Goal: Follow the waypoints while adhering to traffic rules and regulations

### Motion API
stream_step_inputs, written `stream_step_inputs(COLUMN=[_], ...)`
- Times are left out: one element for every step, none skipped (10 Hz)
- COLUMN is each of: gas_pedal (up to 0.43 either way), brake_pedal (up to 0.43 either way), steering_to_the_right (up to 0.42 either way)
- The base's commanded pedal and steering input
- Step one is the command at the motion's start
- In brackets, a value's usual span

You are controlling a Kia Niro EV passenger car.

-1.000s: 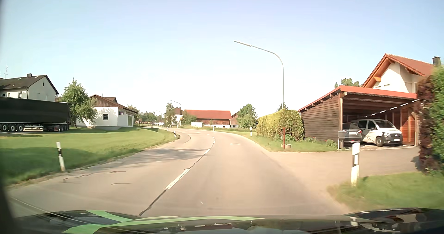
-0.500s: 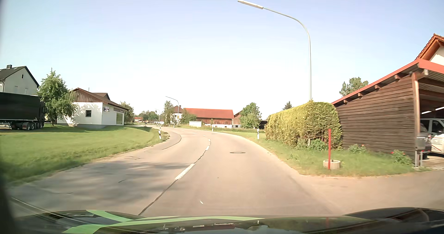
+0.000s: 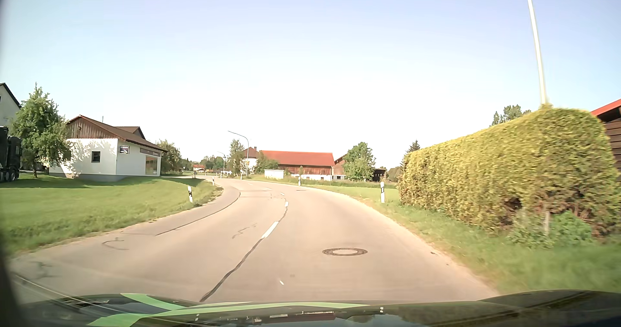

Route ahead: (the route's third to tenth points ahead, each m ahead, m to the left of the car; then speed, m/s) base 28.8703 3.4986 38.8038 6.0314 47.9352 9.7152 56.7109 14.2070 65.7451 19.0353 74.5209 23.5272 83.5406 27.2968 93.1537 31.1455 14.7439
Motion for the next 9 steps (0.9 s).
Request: stream_step_inputs(gas_pedal=[0.028,0.008,0.008,0.008,0.008,0.020,0.059,0.067,0.098], brake_pedal=[0.000,0.000,0.000,0.000,0.000,0.000,0.000,0.000,0.000], steering_to_the_right=[-0.022,-0.022,-0.023,-0.023,-0.025,-0.027,-0.032,-0.037,-0.039])
